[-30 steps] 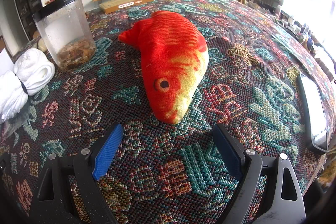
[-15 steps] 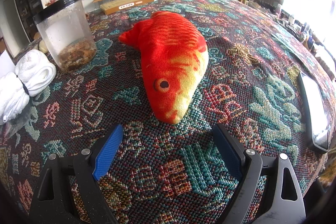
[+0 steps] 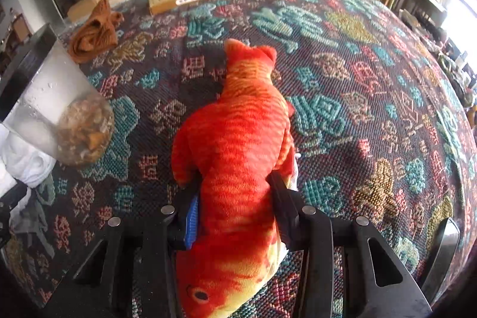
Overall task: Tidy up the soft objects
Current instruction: 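Grasp the white fluffy towel with the left gripper while the right gripper grasps the plush fish, then carry the towel and fish over the white box and open both grippers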
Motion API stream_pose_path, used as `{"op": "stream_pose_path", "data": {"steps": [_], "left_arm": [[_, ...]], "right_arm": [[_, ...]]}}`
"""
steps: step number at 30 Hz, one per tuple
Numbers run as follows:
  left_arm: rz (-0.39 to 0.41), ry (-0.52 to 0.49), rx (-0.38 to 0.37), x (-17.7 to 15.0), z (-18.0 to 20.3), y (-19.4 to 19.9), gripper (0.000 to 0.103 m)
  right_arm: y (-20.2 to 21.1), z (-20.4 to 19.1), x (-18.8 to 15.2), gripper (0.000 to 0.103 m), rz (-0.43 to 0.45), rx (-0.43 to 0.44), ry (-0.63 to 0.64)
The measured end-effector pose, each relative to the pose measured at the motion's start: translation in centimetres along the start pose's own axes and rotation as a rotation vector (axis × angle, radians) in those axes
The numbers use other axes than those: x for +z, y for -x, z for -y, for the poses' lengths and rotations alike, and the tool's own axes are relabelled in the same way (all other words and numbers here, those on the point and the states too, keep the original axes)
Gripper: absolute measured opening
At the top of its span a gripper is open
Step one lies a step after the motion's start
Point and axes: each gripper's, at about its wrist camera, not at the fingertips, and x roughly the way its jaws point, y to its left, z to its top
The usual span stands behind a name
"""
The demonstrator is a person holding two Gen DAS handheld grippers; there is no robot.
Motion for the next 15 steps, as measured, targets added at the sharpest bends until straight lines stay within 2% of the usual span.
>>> {"op": "stream_pose_path", "data": {"steps": [1,4,6,8,10,12,15], "left_arm": [[0.013,0.031,-0.018,-0.1,-0.7,0.8,0.046],[0.076,0.127,-0.074,-0.6,-2.7,5.0,0.046],[0.132,0.179,-0.111,-1.7,-4.5,9.0,0.046],[0.181,0.217,-0.101,-3.2,-6.8,13.0,0.047],[0.213,0.252,-0.044,-5.1,-10.0,16.5,0.047],[0.226,0.300,0.037,-7.5,-13.6,19.6,0.047],[0.208,0.381,0.205,-11.6,-19.2,23.0,0.048]], "right_arm": [[0.8,0.1,-0.2,0.031,0.017,0.001,-0.014],[5.5,0.1,-0.5,0.031,0.118,0.029,-0.053],[9.7,-1.5,-0.2,0.031,0.196,0.044,-0.032],[13.8,-4.4,0.1,0.031,0.244,0.114,0.020],[17.1,-9.0,0.3,0.032,0.265,0.206,0.095],[19.7,-14.6,-0.3,0.032,0.262,0.336,0.169],[22.0,-23.8,-1.9,0.033,0.219,0.540,0.271]]}}
